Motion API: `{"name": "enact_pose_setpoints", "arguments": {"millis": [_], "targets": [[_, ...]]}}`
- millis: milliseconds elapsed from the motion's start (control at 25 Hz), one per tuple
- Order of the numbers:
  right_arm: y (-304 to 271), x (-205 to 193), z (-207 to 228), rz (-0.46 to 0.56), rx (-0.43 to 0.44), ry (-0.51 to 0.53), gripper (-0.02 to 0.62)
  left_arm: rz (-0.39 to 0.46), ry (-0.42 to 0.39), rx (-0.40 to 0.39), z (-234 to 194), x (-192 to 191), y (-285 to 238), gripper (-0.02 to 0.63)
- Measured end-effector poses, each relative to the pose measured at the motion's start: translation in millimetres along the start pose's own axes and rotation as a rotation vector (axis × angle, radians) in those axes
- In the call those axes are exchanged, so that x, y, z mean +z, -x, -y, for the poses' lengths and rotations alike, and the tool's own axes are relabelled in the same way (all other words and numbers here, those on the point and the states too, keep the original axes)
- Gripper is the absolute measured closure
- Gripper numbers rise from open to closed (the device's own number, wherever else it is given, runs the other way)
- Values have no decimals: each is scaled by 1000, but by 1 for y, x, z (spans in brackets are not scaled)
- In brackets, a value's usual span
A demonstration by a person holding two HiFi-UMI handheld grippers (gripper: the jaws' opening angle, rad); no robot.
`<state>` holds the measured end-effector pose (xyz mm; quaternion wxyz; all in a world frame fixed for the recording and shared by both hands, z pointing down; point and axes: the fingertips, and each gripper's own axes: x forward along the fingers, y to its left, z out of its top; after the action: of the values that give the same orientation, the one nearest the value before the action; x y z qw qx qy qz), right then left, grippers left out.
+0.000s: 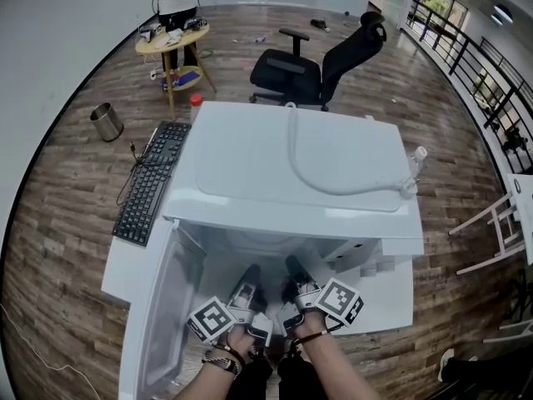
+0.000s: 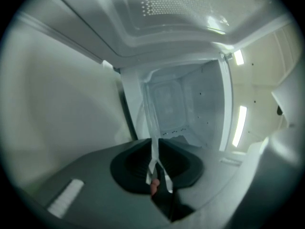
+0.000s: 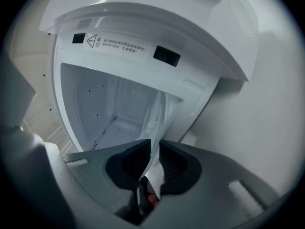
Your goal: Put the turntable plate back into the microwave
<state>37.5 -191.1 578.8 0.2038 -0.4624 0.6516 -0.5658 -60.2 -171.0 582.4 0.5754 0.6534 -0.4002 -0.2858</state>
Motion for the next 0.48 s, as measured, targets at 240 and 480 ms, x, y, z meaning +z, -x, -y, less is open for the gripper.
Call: {"name": "enact_pose_setpoints", "arguments": {"millis": [240,480], "targets": [[6,-6,0,-41,13,6,539,7,13,-5,0,0,2,557],[16,-9,-3,-58,30,21,539,21,46,-38,6,1,0,560]]}}
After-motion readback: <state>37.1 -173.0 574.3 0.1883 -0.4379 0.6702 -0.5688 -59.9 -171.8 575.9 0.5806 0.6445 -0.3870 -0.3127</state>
